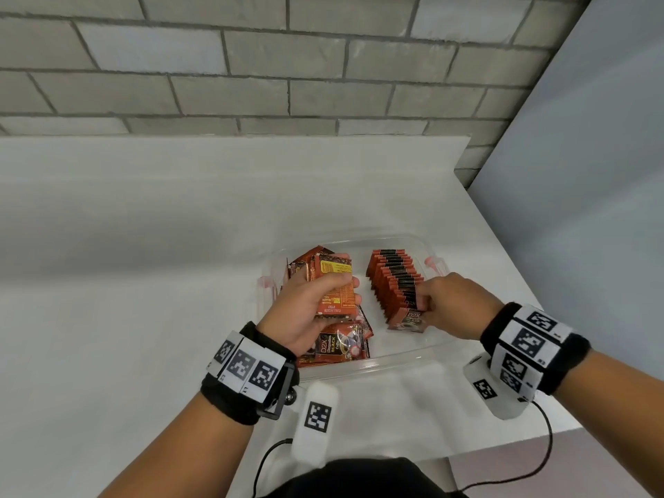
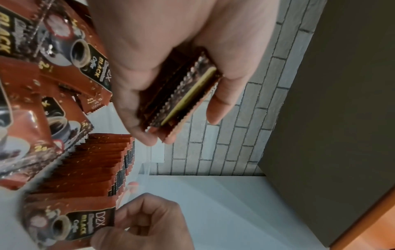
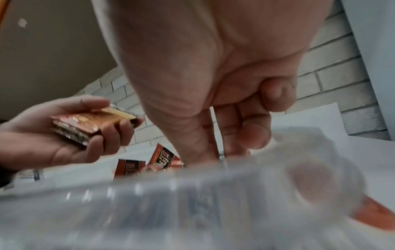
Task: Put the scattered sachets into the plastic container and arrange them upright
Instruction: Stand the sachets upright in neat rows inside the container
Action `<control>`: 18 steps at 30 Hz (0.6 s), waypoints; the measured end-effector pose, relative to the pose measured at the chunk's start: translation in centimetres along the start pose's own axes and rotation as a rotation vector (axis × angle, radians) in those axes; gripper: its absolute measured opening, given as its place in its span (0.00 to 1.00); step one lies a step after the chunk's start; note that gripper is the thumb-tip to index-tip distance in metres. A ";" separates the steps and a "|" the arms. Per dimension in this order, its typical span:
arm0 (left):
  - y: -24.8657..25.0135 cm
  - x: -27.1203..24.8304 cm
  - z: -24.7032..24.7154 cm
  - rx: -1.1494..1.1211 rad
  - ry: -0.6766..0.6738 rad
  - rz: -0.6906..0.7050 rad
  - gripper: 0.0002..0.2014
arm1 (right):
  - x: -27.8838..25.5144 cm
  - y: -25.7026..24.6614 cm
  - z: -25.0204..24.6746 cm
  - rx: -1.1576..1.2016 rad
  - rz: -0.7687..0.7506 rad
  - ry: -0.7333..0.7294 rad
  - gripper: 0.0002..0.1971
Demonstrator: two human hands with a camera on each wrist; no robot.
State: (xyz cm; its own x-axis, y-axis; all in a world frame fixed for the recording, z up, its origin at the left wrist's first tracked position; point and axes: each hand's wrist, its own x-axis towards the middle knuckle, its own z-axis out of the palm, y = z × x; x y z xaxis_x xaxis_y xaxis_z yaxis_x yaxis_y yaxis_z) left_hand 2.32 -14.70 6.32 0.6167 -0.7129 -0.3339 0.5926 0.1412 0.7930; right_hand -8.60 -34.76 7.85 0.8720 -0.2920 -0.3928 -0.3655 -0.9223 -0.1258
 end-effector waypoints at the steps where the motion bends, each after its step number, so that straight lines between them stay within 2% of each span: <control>1: 0.0 0.0 0.0 0.002 0.005 -0.005 0.21 | 0.1 -0.1 0.2 -0.018 -0.001 0.003 0.05; 5: 0.1 -0.2 0.0 0.000 0.009 -0.013 0.22 | 0.4 -0.4 0.4 -0.158 -0.022 0.012 0.10; 9: 0.2 -0.4 -0.1 -0.002 0.017 -0.017 0.27 | 0.3 -1.1 0.2 -0.312 -0.025 0.024 0.03; 18: 0.0 -0.4 0.1 0.002 0.031 -0.035 0.27 | 0.1 -1.1 0.2 -0.371 -0.030 0.053 0.05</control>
State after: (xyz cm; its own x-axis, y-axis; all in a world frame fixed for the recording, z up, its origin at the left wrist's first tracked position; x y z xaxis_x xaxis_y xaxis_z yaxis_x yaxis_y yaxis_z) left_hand 2.03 -14.47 6.48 0.6115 -0.6958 -0.3767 0.6128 0.1154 0.7817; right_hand -8.16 -33.68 7.72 0.8996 -0.2673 -0.3453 -0.2052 -0.9568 0.2060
